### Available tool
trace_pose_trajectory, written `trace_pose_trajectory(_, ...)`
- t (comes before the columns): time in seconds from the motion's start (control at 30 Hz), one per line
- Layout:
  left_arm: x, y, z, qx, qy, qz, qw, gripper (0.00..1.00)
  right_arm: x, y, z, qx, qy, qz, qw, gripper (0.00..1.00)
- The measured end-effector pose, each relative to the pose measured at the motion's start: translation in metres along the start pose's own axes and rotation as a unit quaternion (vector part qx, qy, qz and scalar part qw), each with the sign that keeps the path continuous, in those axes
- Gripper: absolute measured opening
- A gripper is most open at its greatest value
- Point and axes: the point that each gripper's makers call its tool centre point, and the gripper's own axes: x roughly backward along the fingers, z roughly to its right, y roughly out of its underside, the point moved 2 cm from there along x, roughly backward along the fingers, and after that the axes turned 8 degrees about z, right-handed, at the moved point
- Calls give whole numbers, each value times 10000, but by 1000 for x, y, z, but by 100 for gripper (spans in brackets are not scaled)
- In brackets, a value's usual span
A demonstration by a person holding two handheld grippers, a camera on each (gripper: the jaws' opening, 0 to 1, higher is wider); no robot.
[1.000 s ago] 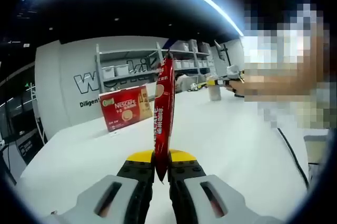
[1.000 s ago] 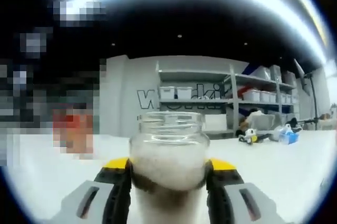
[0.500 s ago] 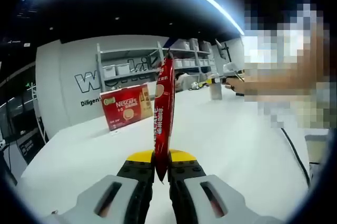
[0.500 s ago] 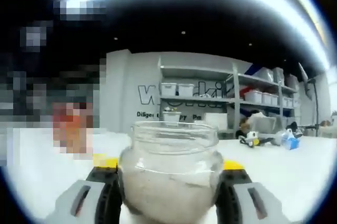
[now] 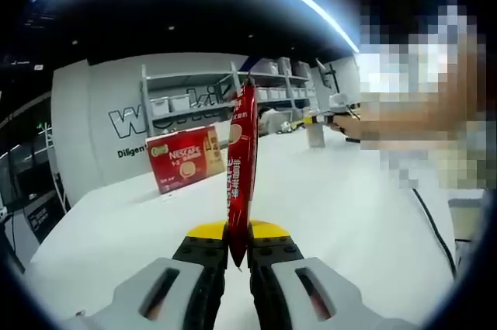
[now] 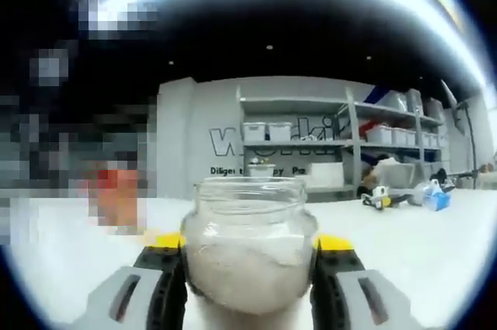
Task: Tear open the coffee pouch, take out the coffee, and pour the coffee from the pouch into the cup
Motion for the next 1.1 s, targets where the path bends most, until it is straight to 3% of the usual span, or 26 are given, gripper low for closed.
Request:
trace_pose_trajectory(0.2,0,0,0,16,-9,-5,10000,12,6,-1,-17,-78,-387,57,9992,61)
trace_pose_trajectory(0.43,1,0,-1,17,-22,3,10000,12,16,-4,-54,-243,-1209,-25,9924,62)
trace_pose_trajectory(0.77,1,0,-3,52,-27,9,10000,12,30,-7,-77,-329,-1664,7,9855,61)
trace_pose_trajectory(1.1,0,0,-2,77,-12,29,10000,12,46,-10,-106,-392,-1889,57,9812,61)
